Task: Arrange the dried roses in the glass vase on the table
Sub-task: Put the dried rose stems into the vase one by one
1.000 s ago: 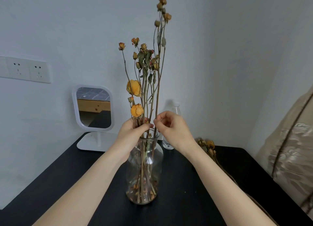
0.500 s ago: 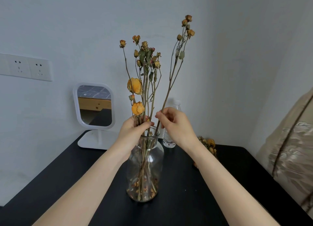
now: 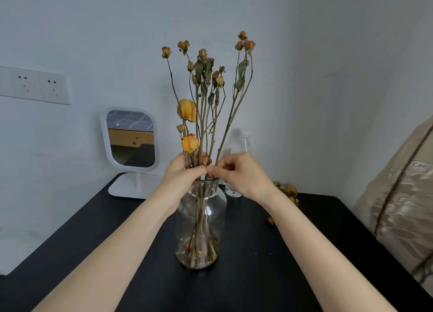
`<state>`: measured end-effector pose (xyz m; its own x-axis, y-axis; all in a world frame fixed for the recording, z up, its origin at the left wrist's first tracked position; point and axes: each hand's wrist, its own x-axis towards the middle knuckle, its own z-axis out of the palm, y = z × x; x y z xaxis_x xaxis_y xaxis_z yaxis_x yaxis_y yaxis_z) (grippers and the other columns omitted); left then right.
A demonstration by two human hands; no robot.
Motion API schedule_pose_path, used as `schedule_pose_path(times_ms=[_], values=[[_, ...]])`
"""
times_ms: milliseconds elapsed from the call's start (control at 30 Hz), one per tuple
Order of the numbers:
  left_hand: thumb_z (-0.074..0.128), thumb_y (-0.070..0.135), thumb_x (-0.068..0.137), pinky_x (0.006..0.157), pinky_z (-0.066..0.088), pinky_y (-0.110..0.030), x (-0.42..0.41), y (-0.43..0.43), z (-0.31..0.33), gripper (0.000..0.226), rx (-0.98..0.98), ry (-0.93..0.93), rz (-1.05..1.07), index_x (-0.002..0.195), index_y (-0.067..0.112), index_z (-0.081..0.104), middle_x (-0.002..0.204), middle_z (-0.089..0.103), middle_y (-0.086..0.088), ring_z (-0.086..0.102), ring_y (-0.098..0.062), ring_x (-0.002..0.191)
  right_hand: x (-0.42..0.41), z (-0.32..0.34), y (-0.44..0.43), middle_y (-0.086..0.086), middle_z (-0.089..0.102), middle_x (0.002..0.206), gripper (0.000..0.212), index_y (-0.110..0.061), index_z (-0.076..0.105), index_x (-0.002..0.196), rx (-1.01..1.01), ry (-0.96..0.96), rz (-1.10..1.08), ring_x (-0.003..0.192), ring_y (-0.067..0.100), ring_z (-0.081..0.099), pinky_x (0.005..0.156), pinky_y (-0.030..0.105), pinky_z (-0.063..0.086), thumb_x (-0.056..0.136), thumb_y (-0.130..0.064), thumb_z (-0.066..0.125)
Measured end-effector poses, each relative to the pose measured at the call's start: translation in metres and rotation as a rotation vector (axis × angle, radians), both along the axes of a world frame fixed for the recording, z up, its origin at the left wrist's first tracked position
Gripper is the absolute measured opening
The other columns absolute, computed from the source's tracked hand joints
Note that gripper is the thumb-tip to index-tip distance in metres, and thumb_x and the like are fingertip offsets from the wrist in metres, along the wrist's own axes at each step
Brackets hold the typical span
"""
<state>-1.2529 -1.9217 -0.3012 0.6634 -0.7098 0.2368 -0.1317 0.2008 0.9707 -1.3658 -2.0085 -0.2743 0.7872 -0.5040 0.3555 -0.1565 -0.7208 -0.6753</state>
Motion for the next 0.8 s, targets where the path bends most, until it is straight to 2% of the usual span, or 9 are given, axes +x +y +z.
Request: schedule_pose_path(times_ms=[67,233,333,433,533,633,700,800], values=[[0.069,0.007,0.078,0.089,0.051,-0.038,0.000,0.002,0.000,0.027,0.017,0.016,-0.008,0.100,0.020,0.060,0.102,0.068,-0.004,0.063,-0.020,0.099,-0.002,0.000,0.000,-0.009,0.048,0.052,0.026,-0.012,0.071,0.078,0.005,0.032,0.006,0.041,0.003,0.041,0.047,0.014,0.032,0.085,-0.035,0.065],[0.067,0.007,0.079,0.096,0.047,-0.044,0.001,0.006,0.000,0.028,0.014,0.025,-0.022,0.104,0.019,0.061,0.104,0.068,-0.006,0.062,-0.022,0.102,-0.002,0.007,0.002,-0.014,0.049,0.037,0.024,-0.015,0.069,0.071,0.011,0.092,0.019,0.036,-0.002,0.043,0.039,0.008,0.029,0.084,-0.034,0.066],[0.064,0.011,0.083,0.100,0.045,-0.044,0.001,0.008,-0.001,0.029,-0.006,0.031,-0.041,0.111,0.016,0.060,0.108,0.067,-0.004,0.061,-0.020,0.106,-0.001,0.008,0.001,-0.012,0.049,0.045,0.025,-0.012,0.072,0.083,0.000,0.040,0.005,0.037,0.001,0.043,0.040,0.009,0.030,0.083,-0.036,0.067],[0.063,0.014,0.084,0.097,0.046,-0.038,-0.002,0.011,-0.004,0.031,-0.011,0.002,-0.032,0.114,0.018,0.058,0.109,0.066,0.001,0.060,-0.016,0.106,-0.002,0.005,-0.002,-0.004,0.050,0.056,0.022,-0.013,0.073,0.085,0.057,-0.074,-0.028,0.043,0.005,0.038,0.047,0.014,0.031,0.083,-0.034,0.068],[0.065,0.017,0.083,0.079,0.045,-0.018,-0.006,0.016,-0.012,0.031,-0.021,-0.074,-0.005,0.111,0.027,0.055,0.107,0.063,0.013,0.058,-0.004,0.101,-0.001,0.002,-0.001,-0.007,0.051,0.056,0.021,-0.013,0.073,0.082,0.086,-0.089,-0.043,0.044,0.005,0.040,0.051,0.015,0.032,0.082,-0.034,0.069],[0.065,0.021,0.083,0.069,0.040,-0.007,-0.011,0.024,-0.019,0.035,-0.046,-0.105,0.062,0.113,0.028,0.050,0.107,0.055,0.021,0.052,0.006,0.099,-0.001,0.002,-0.001,-0.008,0.051,0.056,0.020,-0.013,0.072,0.082,0.097,-0.088,-0.043,0.046,0.005,0.041,0.051,0.015,0.034,0.081,-0.033,0.070],[0.065,0.022,0.083,0.070,0.038,-0.004,-0.015,0.032,-0.024,0.039,-0.055,-0.132,0.153,0.117,0.029,0.047,0.111,0.052,0.020,0.050,0.006,0.101,-0.002,0.000,-0.001,-0.007,0.048,0.055,0.017,-0.015,0.070,0.084,0.112,-0.103,-0.043,0.044,0.005,0.039,0.047,0.012,0.032,0.081,-0.032,0.070],[0.064,0.012,0.083,0.084,0.038,-0.013,-0.030,0.045,-0.037,0.036,-0.146,-0.233,0.352,0.109,0.034,0.050,0.109,0.052,0.018,0.051,0.000,0.103,-0.009,-0.005,-0.003,-0.006,0.044,0.056,0.015,-0.020,0.067,0.090,0.140,-0.160,-0.052,0.046,0.004,0.039,0.047,0.010,0.033,0.082,-0.031,0.069]])
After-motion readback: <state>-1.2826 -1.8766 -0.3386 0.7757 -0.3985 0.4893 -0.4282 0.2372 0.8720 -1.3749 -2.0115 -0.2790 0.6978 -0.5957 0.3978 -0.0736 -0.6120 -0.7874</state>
